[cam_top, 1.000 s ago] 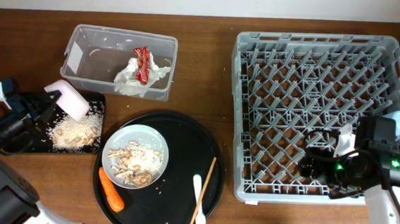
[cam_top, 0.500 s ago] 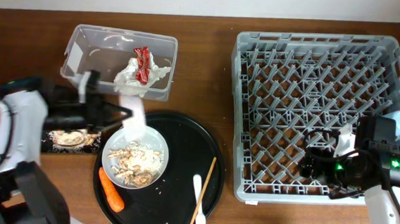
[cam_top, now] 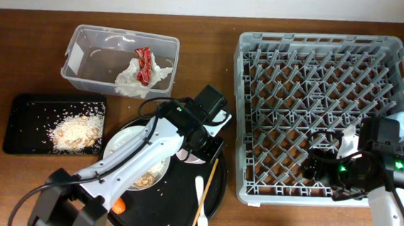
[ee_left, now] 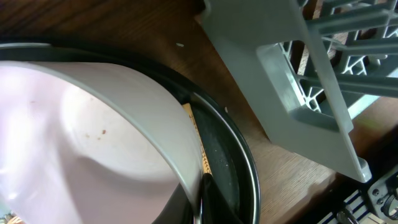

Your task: Sort waste into correct bins and load items into the dishwasher rack

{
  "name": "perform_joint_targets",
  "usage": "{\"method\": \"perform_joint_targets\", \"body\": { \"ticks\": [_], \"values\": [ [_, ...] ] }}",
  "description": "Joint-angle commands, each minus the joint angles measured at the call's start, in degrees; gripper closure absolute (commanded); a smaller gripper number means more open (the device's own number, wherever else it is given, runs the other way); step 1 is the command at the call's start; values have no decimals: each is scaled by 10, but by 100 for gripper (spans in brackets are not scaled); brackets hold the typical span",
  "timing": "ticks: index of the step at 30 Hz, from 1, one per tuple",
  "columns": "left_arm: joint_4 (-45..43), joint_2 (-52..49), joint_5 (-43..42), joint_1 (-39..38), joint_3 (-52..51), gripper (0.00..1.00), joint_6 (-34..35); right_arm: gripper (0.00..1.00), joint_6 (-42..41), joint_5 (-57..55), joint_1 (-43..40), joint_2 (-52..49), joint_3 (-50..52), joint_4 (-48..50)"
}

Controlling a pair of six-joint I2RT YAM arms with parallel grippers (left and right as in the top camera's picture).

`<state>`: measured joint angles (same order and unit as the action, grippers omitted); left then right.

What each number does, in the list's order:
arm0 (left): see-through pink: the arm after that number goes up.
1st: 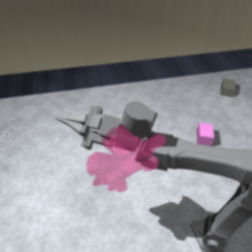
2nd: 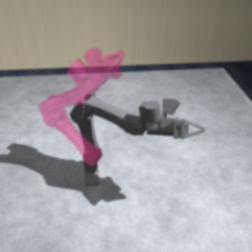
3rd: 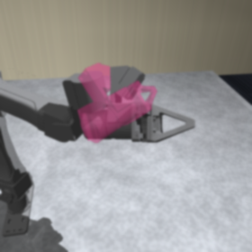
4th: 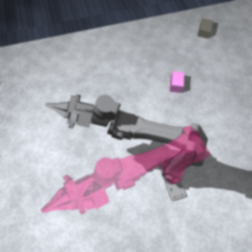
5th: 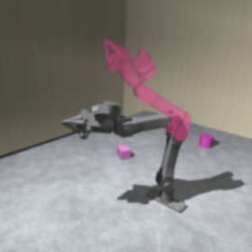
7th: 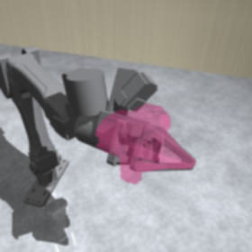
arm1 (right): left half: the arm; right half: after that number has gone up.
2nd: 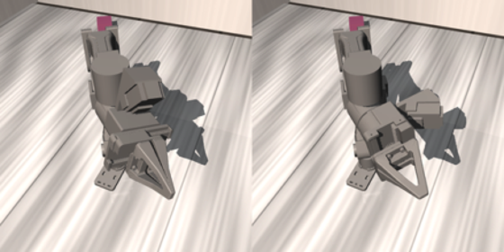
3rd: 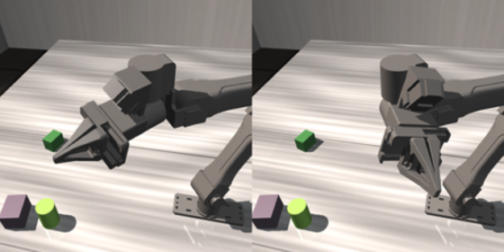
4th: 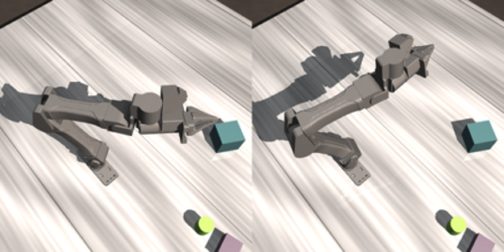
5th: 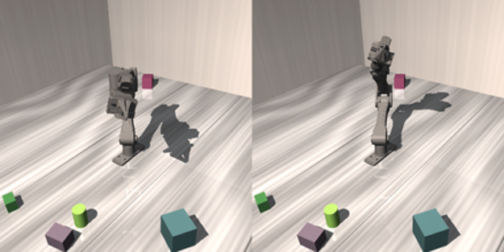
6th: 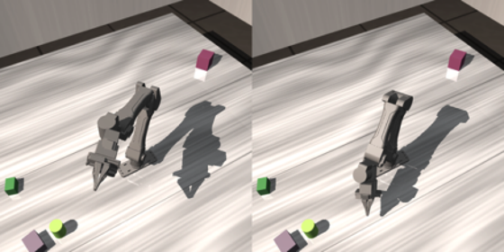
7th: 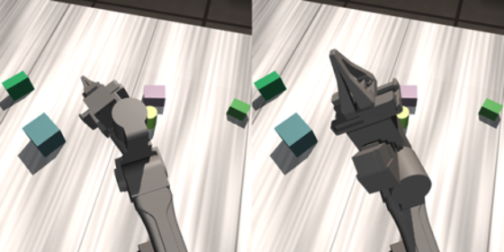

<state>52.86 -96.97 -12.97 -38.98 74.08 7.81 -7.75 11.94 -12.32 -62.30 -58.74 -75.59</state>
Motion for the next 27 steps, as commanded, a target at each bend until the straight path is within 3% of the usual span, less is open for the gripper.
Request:
{"method": "perform_joint_targets", "body": {
  "ticks": [1, 4, 7, 11, 13, 16, 17, 20, 22, 27],
  "values": [
    [-16, 2, 10, -1, -30, 94, 5, 9, -4, 3, 3, 5, 3, 0],
    [-30, 2, 10, -1, -54, 89, 5, 9, -4, 3, 3, 5, 3, 0],
    [-29, 2, 10, -1, -54, 54, 5, 9, -4, 6, 3, 5, 3, -3],
    [39, 37, 39, 58, -12, 51, 5, 9, 21, 50, 4, 5, -42, -19],
    [74, 97, 38, 173, -11, 48, 5, 9, 40, 61, 32, 5, -112, -39],
    [118, 144, 38, 333, -12, 39, 5, 10, 43, 65, 169, -3, -166, -26],
    [138, 146, 38, 397, -12, 36, 5, 10, 43, 64, 250, -19, -166, -3],
    [157, 146, 38, 486, -12, 28, 5, 13, 42, 18, 404, -98, -166, 47],
    [159, 146, 35, 500, -12, 26, 5, 12, 33, -25, 472, -185, -168, 101],
    [156, 146, 34, 500, -21, 26, 5, 10, 43, -36, 480, -352, -194, 205]
  ]
}}
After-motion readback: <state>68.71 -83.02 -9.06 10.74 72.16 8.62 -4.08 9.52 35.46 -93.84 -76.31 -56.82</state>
